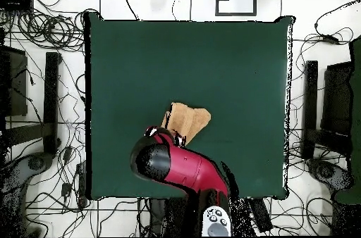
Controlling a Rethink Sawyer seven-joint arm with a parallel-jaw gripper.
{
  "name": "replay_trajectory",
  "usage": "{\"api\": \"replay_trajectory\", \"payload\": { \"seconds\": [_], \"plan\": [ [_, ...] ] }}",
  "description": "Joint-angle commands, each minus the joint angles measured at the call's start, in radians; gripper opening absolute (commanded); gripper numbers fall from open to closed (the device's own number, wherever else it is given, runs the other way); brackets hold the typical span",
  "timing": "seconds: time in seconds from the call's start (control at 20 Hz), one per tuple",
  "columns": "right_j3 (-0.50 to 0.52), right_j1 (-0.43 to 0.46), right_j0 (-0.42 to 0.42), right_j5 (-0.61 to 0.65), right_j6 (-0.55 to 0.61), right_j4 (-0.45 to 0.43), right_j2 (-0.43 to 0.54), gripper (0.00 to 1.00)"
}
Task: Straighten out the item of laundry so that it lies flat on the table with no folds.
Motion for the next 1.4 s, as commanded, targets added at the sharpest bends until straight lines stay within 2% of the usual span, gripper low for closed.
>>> {"api": "replay_trajectory", "payload": {
  "seconds": [0.05, 0.55, 1.15, 1.4],
  "plan": [
    [0.061, 0.013, 0.049, -0.034, 0.268, 0.075, 0.127, 1.00],
    [0.065, 0.052, -0.008, -0.124, 0.226, 0.040, 0.171, 1.00],
    [0.051, 0.030, -0.048, -0.052, 0.133, -0.016, 0.178, 1.00],
    [0.066, -0.025, -0.072, 0.034, 0.093, -0.032, 0.187, 1.00]
  ]
}}
